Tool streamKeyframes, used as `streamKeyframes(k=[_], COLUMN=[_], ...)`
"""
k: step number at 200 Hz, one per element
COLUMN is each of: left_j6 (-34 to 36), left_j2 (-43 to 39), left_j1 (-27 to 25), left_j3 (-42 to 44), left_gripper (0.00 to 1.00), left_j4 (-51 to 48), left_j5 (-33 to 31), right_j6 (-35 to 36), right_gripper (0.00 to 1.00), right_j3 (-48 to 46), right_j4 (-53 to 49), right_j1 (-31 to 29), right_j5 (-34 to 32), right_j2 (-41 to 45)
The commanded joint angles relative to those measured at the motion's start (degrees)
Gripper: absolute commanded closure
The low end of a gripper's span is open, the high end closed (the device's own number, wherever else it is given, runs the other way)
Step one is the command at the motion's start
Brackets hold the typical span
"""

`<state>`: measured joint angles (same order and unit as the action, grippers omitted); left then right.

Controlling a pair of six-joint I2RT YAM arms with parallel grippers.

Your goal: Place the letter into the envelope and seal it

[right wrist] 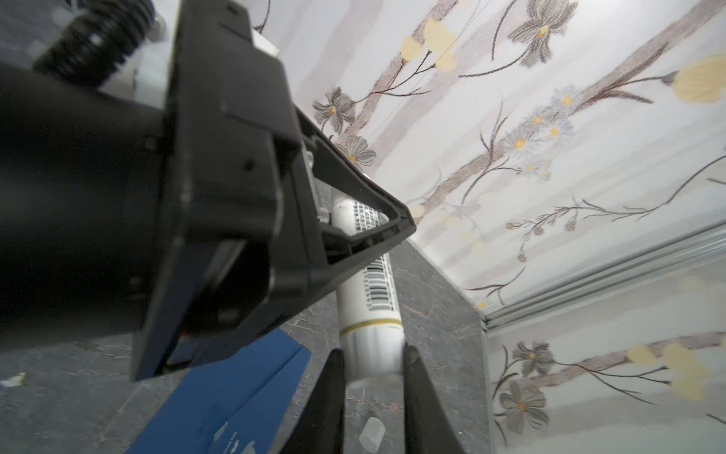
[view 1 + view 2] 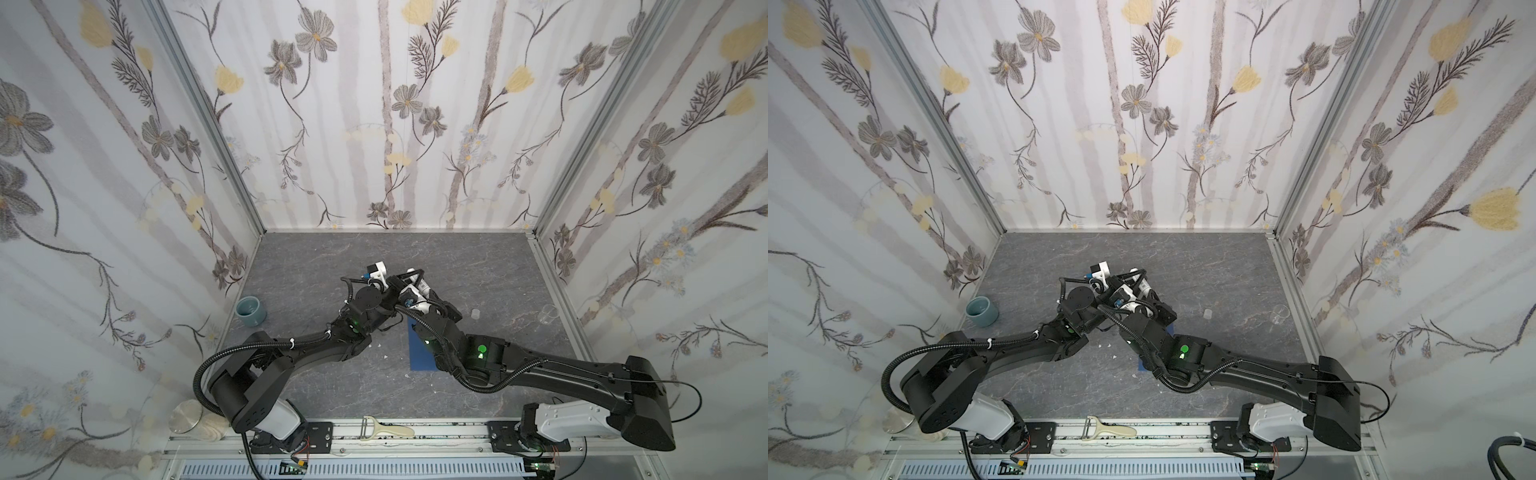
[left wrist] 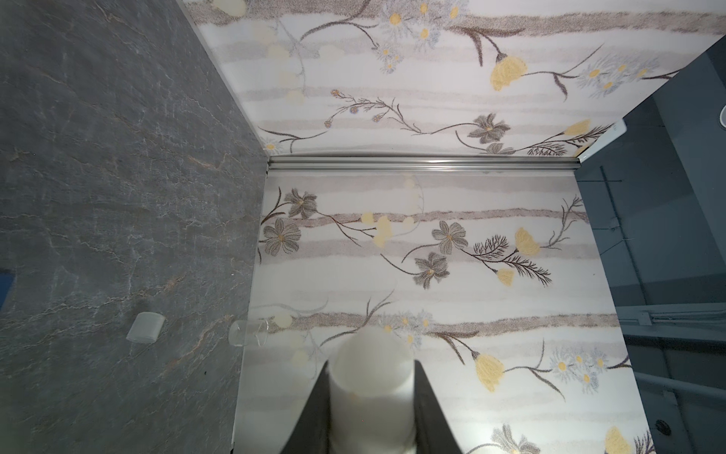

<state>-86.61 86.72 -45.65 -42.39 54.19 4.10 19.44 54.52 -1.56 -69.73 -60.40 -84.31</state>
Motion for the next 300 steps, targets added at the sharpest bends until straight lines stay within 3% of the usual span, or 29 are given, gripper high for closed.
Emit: streamKeyframes(k=[1, 27, 49, 62, 95, 115, 148, 171, 195, 260, 281, 300], left_j6=[-0.8, -0.9, -0.9, -0.6, 0.8, 2.1, 2.4, 2.4, 2.2, 2.5, 2.5, 2.3], left_j2=[-1.0, -1.5, -1.9, -2.2, -3.2, -3.4, -2.2, -1.0, 0.2, 0.9, 1.0, 1.2], left_j1=[-0.4, -0.4, -0.5, -0.5, -0.4, 0.0, 0.7, 0.7, 0.6, -0.8, -0.9, -1.0], left_j3=[-0.9, -0.6, -0.6, -0.5, 0.4, 0.6, 0.6, 0.5, 0.2, 0.1, 0.1, -0.1], left_gripper=[1.0, 1.0, 1.0, 1.0, 1.0, 1.0, 1.0, 1.0, 1.0, 1.0, 1.0, 1.0], left_j4=[5.1, 4.9, 4.8, 4.8, 4.9, 5.2, 7.8, 9.7, 11.3, 13.7, 14.1, 14.4], left_j5=[5.7, 5.4, 5.0, 4.6, 0.7, -2.4, -5.5, -6.9, -7.7, -9.7, -9.8, -9.5], right_j6=[9.7, 14.5, 13.6, 10.9, -5.3, -17.8, -38.4, -51.4, -59.8, -70.0, -71.4, -71.9], right_gripper=[0.91, 0.92, 0.91, 0.82, 0.51, 0.46, 0.4, 0.38, 0.34, 0.35, 0.38, 0.47], right_j3=[-0.7, -1.3, -1.1, -0.8, 0.6, -1.0, -7.8, -16.0, -21.1, -21.7, -22.0, -21.9], right_j4=[6.1, 10.1, 11.0, 10.4, 4.2, 2.9, 6.9, 18.0, 28.6, 36.8, 38.6, 39.2], right_j1=[-1.2, -2.2, -2.8, -3.0, -3.0, -2.1, 4.1, 10.7, 15.3, 22.4, 24.4, 24.7], right_j5=[-4.1, -7.1, -6.6, -5.6, 4.1, 11.9, 31.1, 42.9, 48.2, 55.6, 57.3, 58.1], right_j2=[-2.4, -4.7, -5.5, -5.3, -1.1, 3.9, 14.0, 20.3, 23.4, 19.2, 18.1, 17.2])
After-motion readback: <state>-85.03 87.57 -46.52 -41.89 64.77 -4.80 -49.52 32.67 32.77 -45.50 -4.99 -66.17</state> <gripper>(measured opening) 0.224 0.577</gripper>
